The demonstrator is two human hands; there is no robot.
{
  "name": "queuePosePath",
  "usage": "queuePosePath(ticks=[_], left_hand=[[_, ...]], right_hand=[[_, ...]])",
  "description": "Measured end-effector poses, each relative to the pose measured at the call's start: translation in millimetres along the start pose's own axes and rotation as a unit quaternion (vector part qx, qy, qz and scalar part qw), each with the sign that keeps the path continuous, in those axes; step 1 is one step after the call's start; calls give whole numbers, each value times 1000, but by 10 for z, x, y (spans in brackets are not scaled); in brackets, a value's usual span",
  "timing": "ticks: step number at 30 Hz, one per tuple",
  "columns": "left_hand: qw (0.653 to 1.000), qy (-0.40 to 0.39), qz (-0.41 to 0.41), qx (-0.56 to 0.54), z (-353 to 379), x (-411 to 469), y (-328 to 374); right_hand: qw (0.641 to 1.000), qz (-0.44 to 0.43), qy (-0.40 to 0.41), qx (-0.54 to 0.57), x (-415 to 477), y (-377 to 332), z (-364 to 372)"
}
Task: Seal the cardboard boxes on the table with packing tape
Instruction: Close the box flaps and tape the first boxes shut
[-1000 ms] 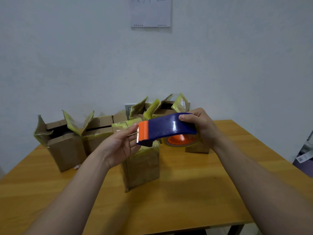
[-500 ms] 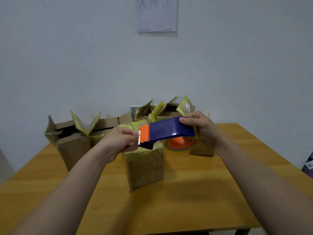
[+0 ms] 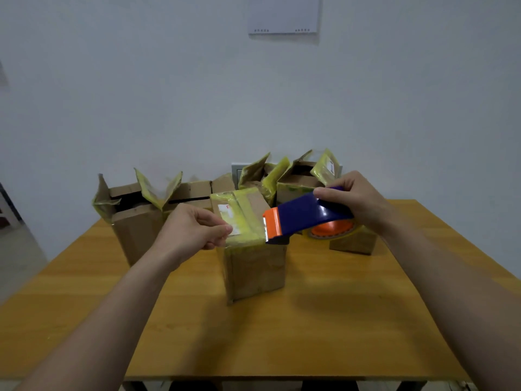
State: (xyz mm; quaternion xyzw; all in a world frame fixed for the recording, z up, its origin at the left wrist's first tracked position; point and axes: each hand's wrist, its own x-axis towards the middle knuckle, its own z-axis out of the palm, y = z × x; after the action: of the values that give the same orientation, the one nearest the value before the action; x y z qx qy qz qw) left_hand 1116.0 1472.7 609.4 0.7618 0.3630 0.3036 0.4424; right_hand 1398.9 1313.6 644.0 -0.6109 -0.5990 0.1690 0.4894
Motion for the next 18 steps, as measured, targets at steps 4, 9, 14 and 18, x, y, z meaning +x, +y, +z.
queuePosePath(ticks=[4, 9, 14, 18], left_hand=[[997, 11, 19, 73, 41, -45, -37], [986, 46, 42, 152, 111, -49, -51], [971, 69, 52, 224, 158, -46, -20], [954, 75, 57, 285, 182, -21, 11]], right_hand=[[996, -16, -4, -86, 44, -116, 52], [987, -25, 4, -156, 26, -157, 138], [985, -21, 7, -168, 25, -188, 174], [982, -16, 7, -186, 37, -190, 218]])
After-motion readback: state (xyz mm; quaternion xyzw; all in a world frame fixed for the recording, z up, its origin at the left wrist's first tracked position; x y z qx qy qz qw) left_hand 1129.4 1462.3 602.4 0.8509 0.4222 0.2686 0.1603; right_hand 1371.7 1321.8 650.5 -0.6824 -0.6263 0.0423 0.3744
